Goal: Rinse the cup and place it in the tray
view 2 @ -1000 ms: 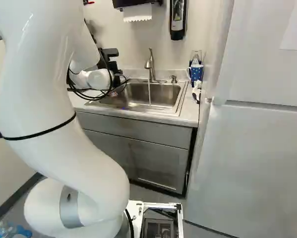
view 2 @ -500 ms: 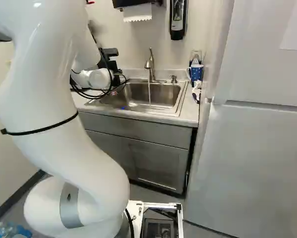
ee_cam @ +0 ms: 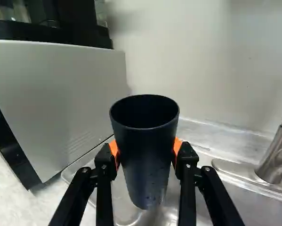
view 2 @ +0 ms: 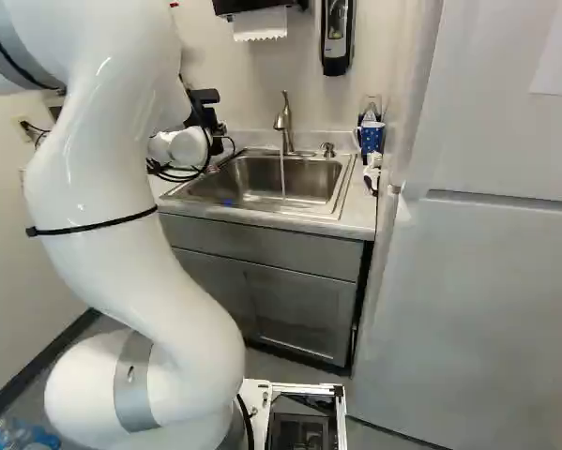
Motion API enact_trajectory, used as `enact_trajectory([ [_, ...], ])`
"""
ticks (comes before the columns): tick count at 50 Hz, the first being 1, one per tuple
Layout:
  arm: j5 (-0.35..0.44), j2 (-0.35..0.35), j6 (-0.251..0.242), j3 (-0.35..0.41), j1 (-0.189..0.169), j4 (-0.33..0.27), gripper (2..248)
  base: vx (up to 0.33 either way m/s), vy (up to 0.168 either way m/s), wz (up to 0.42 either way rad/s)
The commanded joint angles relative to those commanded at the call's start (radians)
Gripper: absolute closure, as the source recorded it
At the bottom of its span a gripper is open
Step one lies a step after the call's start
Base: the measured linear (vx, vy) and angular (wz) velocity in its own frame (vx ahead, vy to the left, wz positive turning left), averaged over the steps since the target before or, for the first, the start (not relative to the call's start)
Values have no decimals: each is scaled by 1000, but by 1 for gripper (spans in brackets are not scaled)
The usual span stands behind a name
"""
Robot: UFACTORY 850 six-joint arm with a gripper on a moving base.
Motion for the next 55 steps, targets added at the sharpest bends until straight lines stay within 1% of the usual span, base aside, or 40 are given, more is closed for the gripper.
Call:
enact_trajectory([
  [20, 0, -91, 0, -106, 34, 0, 126, 0, 0, 0],
  [33, 0, -160, 0, -165, 47, 0, 126, 0, 0, 0],
  [43, 0, -192, 0, -184, 52, 0, 126, 0, 0, 0],
  [55, 0, -205, 0, -178, 52, 0, 126, 0, 0, 0],
])
